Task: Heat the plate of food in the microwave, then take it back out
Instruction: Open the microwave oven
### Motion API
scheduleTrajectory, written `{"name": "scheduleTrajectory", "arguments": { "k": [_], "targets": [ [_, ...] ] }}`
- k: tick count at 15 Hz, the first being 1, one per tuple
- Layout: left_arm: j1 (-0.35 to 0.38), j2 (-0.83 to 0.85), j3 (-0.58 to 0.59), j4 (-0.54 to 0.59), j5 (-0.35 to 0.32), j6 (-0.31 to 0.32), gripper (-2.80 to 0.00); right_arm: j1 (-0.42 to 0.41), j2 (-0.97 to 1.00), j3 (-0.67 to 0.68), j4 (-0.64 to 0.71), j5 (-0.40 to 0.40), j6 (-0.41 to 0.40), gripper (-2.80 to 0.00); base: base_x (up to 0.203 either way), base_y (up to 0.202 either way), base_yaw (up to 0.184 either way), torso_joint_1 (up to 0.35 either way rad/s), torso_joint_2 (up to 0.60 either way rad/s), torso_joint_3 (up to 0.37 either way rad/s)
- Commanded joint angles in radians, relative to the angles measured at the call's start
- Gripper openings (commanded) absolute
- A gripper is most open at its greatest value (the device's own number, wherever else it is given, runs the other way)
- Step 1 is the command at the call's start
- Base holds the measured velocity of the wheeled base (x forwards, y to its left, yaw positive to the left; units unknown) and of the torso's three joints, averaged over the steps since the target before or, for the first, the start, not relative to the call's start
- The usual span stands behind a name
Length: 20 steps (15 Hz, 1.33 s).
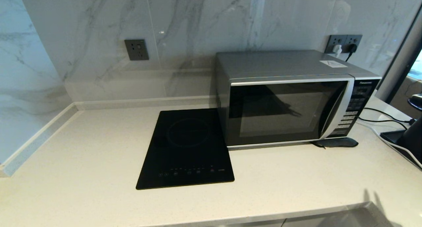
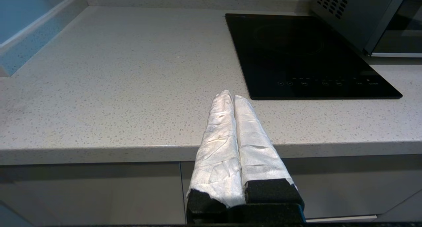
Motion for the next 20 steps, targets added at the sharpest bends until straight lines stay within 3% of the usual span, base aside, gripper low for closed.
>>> {"name": "scheduleTrajectory", "arguments": {
  "k": [1, 5, 8, 9, 12, 14, 17, 20],
  "targets": [
    [0.0, 0.002, 0.0, 0.0, 0.0, -0.001, -2.8, 0.023, 0.0, 0.012, -0.001, 0.045, 0.003, 0.0, 0.0, 0.0, 0.0, 0.0, 0.0, 0.0],
    [0.0, 0.002, 0.0, 0.0, 0.0, -0.001, -2.8, 0.065, 0.05, 0.034, -0.001, 0.08, 0.065, 0.0, 0.0, 0.0, 0.0, 0.0, 0.0, 0.0],
    [0.0, 0.002, 0.0, 0.0, 0.0, -0.001, -2.8, 0.084, 0.167, 0.029, -0.002, 0.029, 0.061, 0.0, 0.0, 0.0, 0.0, 0.0, 0.0, 0.0],
    [0.0, 0.002, 0.0, 0.0, 0.0, 0.0, -2.8, 0.087, 0.22, 0.025, -0.003, -0.039, 0.044, 0.0, 0.0, 0.0, 0.0, 0.0, 0.0, 0.0],
    [0.0, 0.002, 0.0, 0.0, 0.0, -0.001, -2.8, 0.138, 0.357, -0.026, -0.003, -0.414, 0.006, 0.0, 0.0, 0.0, 0.0, 0.0, 0.0, 0.0],
    [0.0, 0.002, 0.0, 0.0, 0.0, -0.001, -2.8, 0.185, 0.437, -0.067, -0.004, -0.613, -0.002, 0.0, 0.0, 0.0, 0.0, 0.0, 0.0, 0.0],
    [0.0, 0.002, 0.0, 0.0, 0.0, -0.001, -2.8, 0.249, 0.557, -0.145, -0.034, -0.754, 0.01, 0.0, 0.0, 0.0, 0.0, 0.0, 0.0, 0.0],
    [0.0, 0.002, 0.0, 0.0, 0.0, -0.001, -2.8, 0.28, 0.738, -0.204, -0.215, -0.821, 0.01, 0.0, 0.0, 0.0, 0.0, 0.0, 0.0, 0.0]
  ]
}}
